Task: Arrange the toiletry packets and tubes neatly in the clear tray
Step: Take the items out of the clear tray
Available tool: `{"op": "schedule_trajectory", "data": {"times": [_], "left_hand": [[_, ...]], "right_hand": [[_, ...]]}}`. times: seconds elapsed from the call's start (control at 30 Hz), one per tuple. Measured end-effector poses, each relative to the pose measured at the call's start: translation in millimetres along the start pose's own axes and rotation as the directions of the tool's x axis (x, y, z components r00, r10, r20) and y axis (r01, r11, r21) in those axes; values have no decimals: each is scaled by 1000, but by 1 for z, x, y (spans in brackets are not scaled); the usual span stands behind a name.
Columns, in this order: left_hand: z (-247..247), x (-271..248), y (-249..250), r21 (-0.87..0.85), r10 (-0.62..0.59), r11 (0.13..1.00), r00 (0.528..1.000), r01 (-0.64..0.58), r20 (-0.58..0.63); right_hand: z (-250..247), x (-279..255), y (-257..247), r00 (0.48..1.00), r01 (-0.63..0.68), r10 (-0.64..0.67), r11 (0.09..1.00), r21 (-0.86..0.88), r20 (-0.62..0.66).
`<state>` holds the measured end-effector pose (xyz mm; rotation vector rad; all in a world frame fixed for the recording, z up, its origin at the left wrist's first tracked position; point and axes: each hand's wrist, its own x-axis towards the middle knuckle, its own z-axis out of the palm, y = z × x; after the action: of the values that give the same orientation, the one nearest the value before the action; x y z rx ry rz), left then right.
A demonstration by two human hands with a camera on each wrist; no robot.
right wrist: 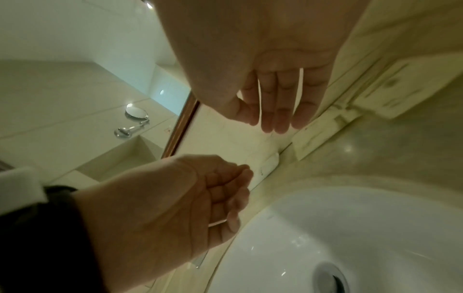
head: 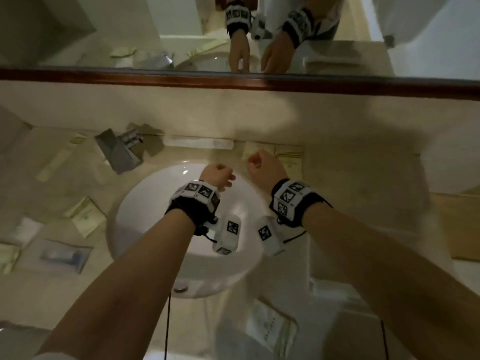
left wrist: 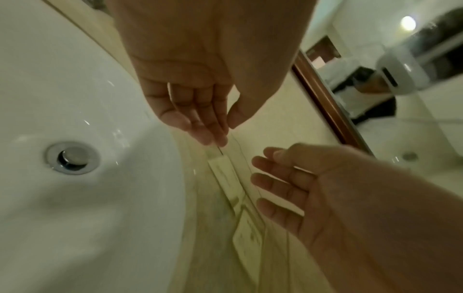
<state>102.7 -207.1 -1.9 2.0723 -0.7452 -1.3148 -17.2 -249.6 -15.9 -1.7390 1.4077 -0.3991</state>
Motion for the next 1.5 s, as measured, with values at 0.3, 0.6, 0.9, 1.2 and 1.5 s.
{"op": "schedule_trajectory", "data": {"times": [0.3,0.6,0.9,1.2,1.5], "left_hand": [[-71,68,-32,-163,-180,969,983,185,41],[-79,87,-37,-176,-249,949,964,262,92],[-38,40,-22,-407,-189,905,974,123,-126],[93,-78,-43,-282,217,932,974,-226,-63],[196,-151,-92,277,203,927,959,-254,199]], "right_hand": [[82,118,-25,995,43,6,874,-484,99],[91,124,-12,994,88,-32,767,-636,100],[6,24,20,986,152,-168,927,-343,-18],[-119,-142,129,988,69,-96,975,-210,-120],[-152,-251,252,955,-102,44,978,-184,-294]]}}
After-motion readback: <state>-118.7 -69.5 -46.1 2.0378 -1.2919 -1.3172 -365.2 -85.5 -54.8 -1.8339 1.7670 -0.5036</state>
